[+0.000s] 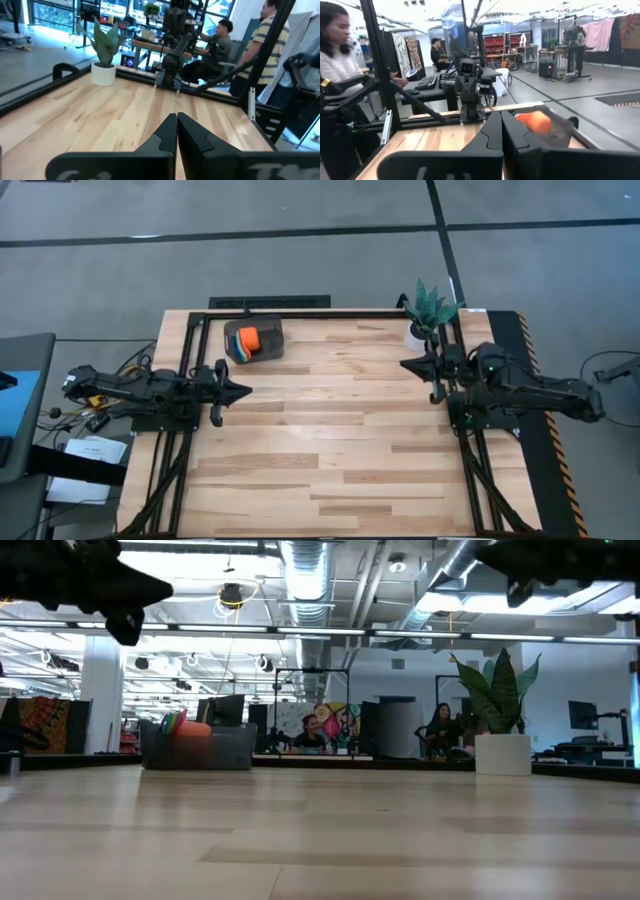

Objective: Nest measuring cups in basket
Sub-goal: Return to Home Position

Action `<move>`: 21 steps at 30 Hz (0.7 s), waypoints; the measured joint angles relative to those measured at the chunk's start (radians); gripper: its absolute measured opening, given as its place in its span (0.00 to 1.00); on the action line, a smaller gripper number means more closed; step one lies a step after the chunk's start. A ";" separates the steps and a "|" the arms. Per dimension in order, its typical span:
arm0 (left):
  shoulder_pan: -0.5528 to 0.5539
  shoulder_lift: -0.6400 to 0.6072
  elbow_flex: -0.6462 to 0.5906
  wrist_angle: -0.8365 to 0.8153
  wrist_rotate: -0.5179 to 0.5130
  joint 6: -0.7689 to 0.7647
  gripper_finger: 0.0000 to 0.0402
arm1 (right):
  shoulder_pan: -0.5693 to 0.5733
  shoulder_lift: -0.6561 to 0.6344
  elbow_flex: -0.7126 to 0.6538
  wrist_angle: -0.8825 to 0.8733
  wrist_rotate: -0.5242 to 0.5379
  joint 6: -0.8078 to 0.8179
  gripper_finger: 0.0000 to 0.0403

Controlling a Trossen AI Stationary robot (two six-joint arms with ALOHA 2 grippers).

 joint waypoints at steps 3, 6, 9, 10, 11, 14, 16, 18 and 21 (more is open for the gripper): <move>0.000 -0.055 -0.032 -0.006 -0.003 -0.003 0.00 | 0.000 -0.065 -0.065 0.019 -0.001 0.033 0.01; 0.000 -0.117 -0.065 -0.010 -0.003 0.014 0.00 | 0.004 -0.128 -0.121 0.060 -0.001 0.047 0.01; 0.000 -0.189 -0.097 -0.014 -0.009 0.021 0.00 | 0.004 -0.201 -0.169 0.062 -0.001 0.049 0.01; 0.000 -0.211 -0.108 -0.015 -0.015 0.021 0.00 | 0.004 -0.226 -0.186 0.060 -0.001 0.054 0.01; 0.000 -0.232 -0.119 -0.015 -0.016 0.024 0.00 | 0.004 -0.253 -0.201 0.061 -0.001 0.060 0.02; 0.000 -0.232 -0.144 0.005 -0.031 0.036 0.00 | 0.004 -0.333 -0.244 0.057 -0.001 0.068 0.01; 0.000 -0.228 -0.144 -0.001 -0.032 0.035 0.00 | 0.004 -0.384 -0.274 0.057 -0.001 0.069 0.01; 0.000 -0.227 -0.144 -0.033 -0.032 0.021 0.00 | 0.003 -0.392 -0.296 0.060 -0.002 0.070 0.01; 0.000 -0.233 -0.145 -0.023 -0.023 0.027 0.00 | 0.002 -0.390 -0.325 0.062 -0.002 0.068 0.01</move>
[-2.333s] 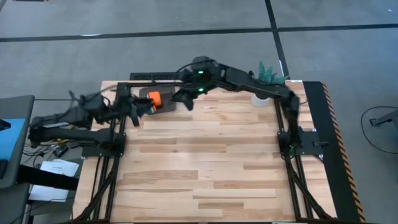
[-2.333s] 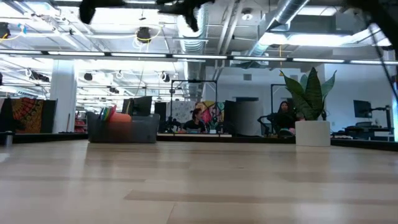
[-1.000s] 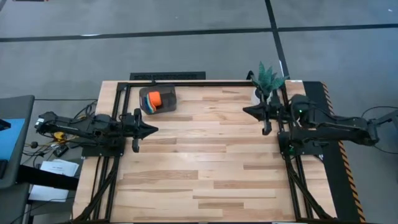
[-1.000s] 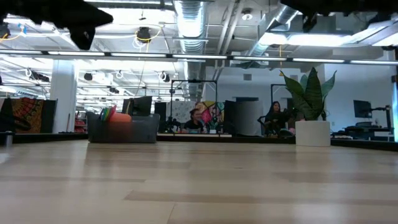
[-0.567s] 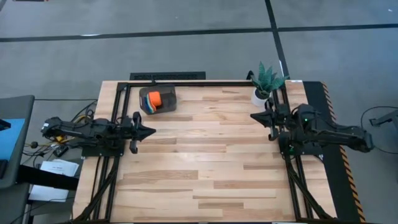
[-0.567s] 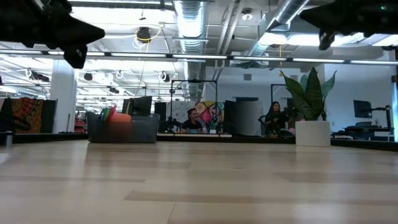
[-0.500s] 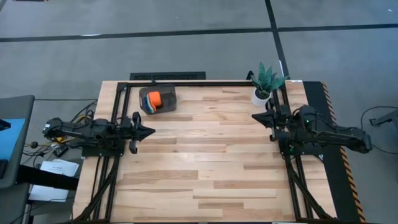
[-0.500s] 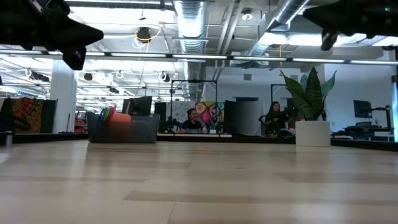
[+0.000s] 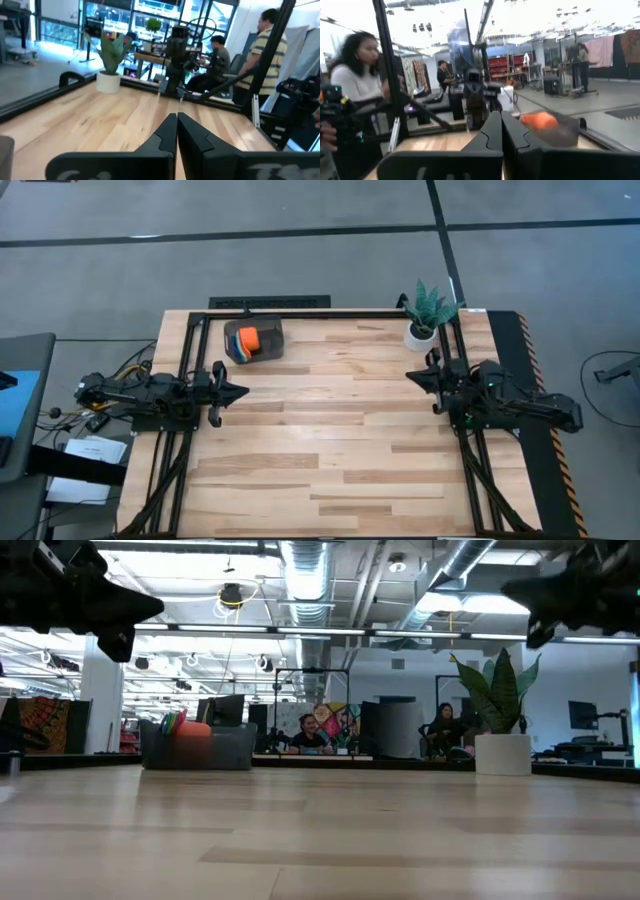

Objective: Nest measuring cups in basket
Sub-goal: Return to Home Position

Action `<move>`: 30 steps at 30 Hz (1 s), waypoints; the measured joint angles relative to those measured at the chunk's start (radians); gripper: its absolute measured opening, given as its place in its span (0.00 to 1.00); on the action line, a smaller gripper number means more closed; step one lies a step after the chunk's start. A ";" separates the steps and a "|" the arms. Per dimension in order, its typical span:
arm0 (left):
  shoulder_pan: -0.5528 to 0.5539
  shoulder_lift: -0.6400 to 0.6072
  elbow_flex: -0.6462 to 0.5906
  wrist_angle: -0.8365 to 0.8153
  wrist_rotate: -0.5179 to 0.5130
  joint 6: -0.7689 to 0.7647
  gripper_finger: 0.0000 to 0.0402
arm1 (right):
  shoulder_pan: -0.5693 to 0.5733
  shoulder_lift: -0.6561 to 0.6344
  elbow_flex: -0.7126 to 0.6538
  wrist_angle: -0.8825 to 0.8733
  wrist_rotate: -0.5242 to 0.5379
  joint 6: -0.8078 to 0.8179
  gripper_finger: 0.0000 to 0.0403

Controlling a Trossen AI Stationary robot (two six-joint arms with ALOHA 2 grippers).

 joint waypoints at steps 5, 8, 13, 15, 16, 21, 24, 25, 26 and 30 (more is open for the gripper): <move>0.000 0.001 0.000 -0.002 0.027 0.068 0.00 | -0.001 -0.001 -0.033 -0.030 0.000 -0.001 0.02; 0.000 0.001 -0.001 -0.022 0.026 0.085 0.00 | -0.001 -0.004 -0.033 -0.030 0.001 -0.028 0.03; 0.000 0.001 -0.001 -0.101 0.026 0.014 0.00 | -0.002 -0.004 -0.033 -0.045 0.001 -0.051 0.03; 0.000 0.009 -0.002 -0.117 0.026 -0.014 0.00 | -0.002 -0.004 -0.034 -0.054 0.001 -0.051 0.03; 0.000 0.014 -0.002 -0.110 0.023 -0.022 0.00 | -0.002 -0.004 -0.034 -0.052 0.001 -0.051 0.04; -0.001 0.014 -0.002 -0.098 0.041 -0.066 0.00 | 0.002 -0.004 -0.034 -0.049 -0.001 -0.053 0.06; -0.001 0.015 -0.002 -0.120 0.056 -0.111 0.00 | 0.002 -0.004 -0.034 -0.050 -0.001 -0.053 0.06; -0.001 0.018 -0.003 -0.120 0.064 -0.111 0.00 | 0.002 -0.004 -0.034 -0.053 -0.001 -0.053 0.06; -0.001 0.018 -0.003 -0.120 0.068 -0.098 0.00 | 0.002 -0.004 -0.034 -0.056 -0.001 -0.053 0.06; -0.001 0.018 -0.003 -0.120 0.079 0.064 0.00 | 0.002 -0.004 -0.035 -0.077 0.000 -0.053 0.06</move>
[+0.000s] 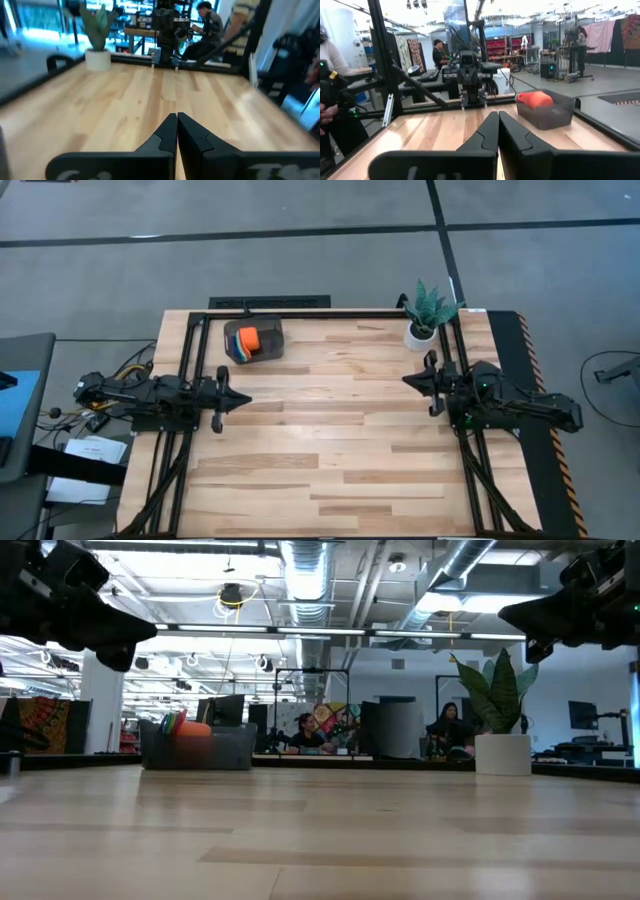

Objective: Nest measuring cups in basket
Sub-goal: Return to Home Position

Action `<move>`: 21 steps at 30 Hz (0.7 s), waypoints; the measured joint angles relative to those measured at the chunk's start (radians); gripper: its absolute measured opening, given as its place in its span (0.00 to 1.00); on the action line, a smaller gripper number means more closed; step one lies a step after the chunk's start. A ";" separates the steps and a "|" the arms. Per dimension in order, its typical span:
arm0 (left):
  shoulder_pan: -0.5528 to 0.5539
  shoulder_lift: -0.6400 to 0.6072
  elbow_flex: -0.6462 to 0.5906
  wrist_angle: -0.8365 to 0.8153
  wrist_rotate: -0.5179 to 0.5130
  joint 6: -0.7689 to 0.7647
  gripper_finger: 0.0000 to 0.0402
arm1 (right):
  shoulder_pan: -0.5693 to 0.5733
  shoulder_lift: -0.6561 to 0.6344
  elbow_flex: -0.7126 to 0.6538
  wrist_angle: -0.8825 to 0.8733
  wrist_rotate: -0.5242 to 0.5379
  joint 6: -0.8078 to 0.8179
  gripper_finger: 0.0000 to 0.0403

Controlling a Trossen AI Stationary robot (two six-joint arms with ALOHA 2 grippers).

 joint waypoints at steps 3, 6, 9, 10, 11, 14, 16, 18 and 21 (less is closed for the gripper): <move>0.000 0.000 0.000 0.000 0.000 0.103 0.00 | 0.000 0.000 0.000 -0.025 0.000 0.000 0.06; 0.000 0.000 0.000 0.000 0.000 0.134 0.00 | 0.000 0.000 0.000 -0.062 0.000 0.000 0.06; 0.000 0.000 0.000 0.000 0.000 0.119 0.00 | 0.000 0.001 0.000 -0.096 0.002 0.000 0.07; 0.000 0.000 -0.001 0.000 0.000 0.111 0.00 | 0.000 0.000 0.000 -0.100 0.002 0.000 0.07; 0.000 0.000 -0.001 0.000 0.000 0.101 0.00 | 0.000 0.000 0.000 -0.101 0.002 0.000 0.08; 0.000 0.000 -0.001 0.000 0.000 0.077 0.00 | 0.000 0.000 0.000 -0.103 0.002 0.000 0.09; 0.000 0.000 -0.001 0.000 -0.001 0.069 0.00 | 0.000 0.000 0.000 -0.105 0.002 0.000 0.09; 0.000 0.000 -0.001 0.000 0.000 0.069 0.00 | 0.000 0.000 -0.001 -0.107 0.002 0.000 0.09; 0.000 0.000 -0.001 0.000 -0.001 0.069 0.00 | 0.000 0.000 -0.001 -0.109 0.002 0.000 0.09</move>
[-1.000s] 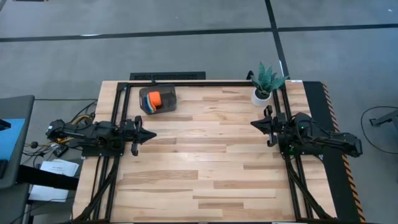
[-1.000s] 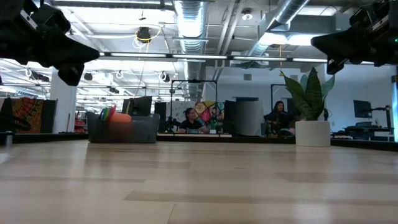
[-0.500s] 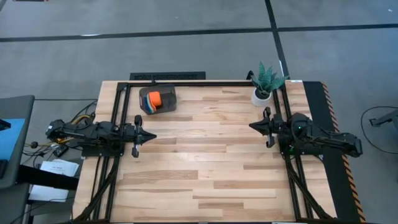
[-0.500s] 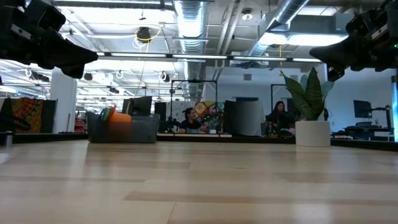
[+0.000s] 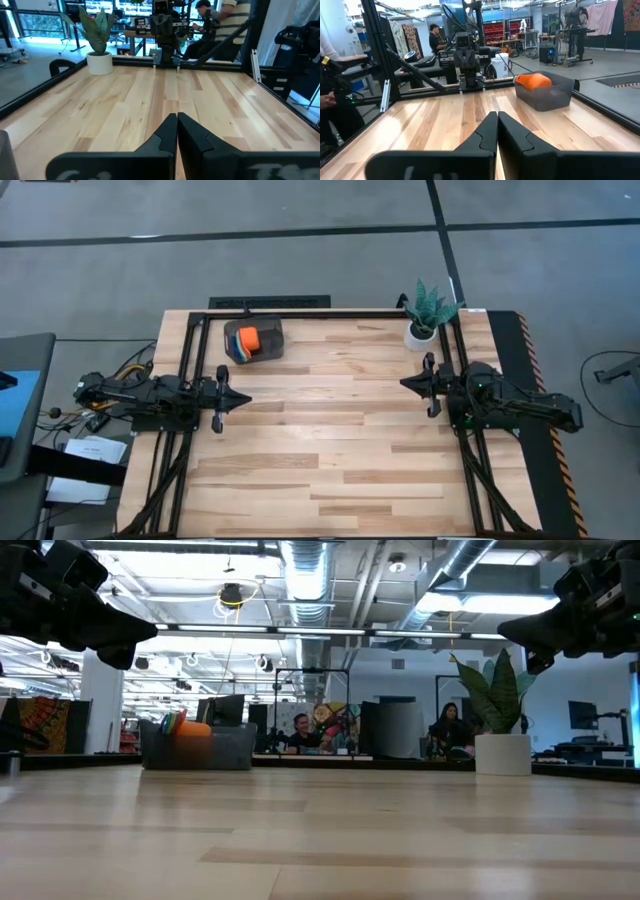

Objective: Nest measuring cups in basket
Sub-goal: Return to Home Position

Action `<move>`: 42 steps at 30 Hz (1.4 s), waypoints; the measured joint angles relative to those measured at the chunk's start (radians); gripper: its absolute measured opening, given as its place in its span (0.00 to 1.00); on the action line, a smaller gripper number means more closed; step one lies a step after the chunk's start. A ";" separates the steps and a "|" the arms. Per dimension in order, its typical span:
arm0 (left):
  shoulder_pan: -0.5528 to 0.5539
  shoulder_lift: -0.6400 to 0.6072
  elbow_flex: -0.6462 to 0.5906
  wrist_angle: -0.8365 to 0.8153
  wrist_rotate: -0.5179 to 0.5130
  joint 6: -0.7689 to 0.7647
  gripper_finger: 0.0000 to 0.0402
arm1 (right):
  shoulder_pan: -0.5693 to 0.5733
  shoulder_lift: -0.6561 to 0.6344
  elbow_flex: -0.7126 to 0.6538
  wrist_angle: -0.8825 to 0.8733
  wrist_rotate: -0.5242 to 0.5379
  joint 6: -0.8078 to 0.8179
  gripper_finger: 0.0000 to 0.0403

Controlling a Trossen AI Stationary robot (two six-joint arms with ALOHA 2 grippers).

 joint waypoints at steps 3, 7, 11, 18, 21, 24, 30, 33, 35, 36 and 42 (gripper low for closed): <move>0.000 0.000 0.000 0.000 0.000 0.000 0.00 | 0.000 0.000 0.000 -0.002 0.000 0.000 0.08; 0.000 0.000 0.000 0.000 0.000 0.000 0.00 | 0.000 0.000 0.000 -0.002 0.000 0.000 0.07; 0.000 0.000 0.000 0.000 0.000 0.000 0.00 | 0.000 0.000 0.000 -0.003 0.000 0.000 0.06; 0.000 0.000 0.000 0.000 0.000 0.000 0.00 | 0.000 0.000 0.000 -0.004 0.000 0.000 0.08; 0.000 0.000 0.000 0.000 0.000 0.000 0.00 | 0.000 0.000 0.000 -0.004 0.000 0.000 0.09; 0.000 0.000 0.000 0.000 0.000 0.000 0.00 | 0.000 0.000 0.000 -0.005 0.000 0.000 0.10; 0.000 0.000 0.000 0.000 0.000 0.000 0.00 | 0.000 0.000 -0.001 -0.005 0.000 0.000 0.09; 0.000 0.000 0.000 0.000 0.000 0.000 0.00 | 0.000 0.000 -0.001 -0.005 0.000 0.000 0.08; 0.000 0.000 0.000 0.000 0.000 0.000 0.00 | 0.000 0.000 -0.001 -0.005 0.000 0.000 0.07; 0.000 0.000 0.000 0.000 0.000 0.000 0.00 | 0.000 0.000 -0.001 -0.005 0.000 0.000 0.07; 0.000 0.000 0.000 0.000 0.000 0.000 0.00 | 0.000 0.000 -0.001 -0.005 0.000 0.000 0.07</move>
